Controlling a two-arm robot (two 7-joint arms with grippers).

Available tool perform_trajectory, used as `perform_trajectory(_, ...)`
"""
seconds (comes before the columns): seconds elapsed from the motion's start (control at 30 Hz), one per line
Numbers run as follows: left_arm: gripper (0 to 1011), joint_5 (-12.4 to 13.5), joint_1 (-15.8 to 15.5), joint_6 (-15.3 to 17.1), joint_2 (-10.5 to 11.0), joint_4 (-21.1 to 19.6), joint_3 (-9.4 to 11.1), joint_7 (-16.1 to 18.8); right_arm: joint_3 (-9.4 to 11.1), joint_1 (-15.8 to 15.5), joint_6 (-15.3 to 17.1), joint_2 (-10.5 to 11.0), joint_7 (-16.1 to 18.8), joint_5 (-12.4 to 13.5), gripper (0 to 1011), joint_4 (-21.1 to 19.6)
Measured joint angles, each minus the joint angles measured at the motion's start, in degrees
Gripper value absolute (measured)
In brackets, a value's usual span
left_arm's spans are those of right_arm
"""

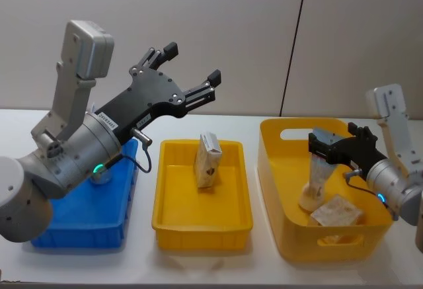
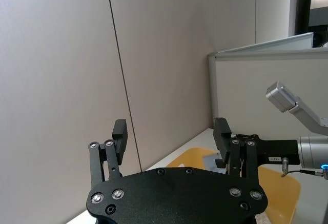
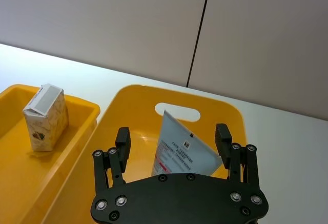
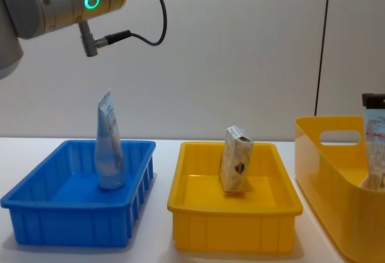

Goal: Bimanual collaborative sorting of washing and personal care products

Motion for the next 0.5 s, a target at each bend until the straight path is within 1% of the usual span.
perform_trajectory(0.5, 1001, 0.0, 0.0, 0.0, 0.0, 0.0, 0.0, 0.0, 0.1, 0.1, 0.2, 0.0, 0.2, 0.1, 1004, 0.4)
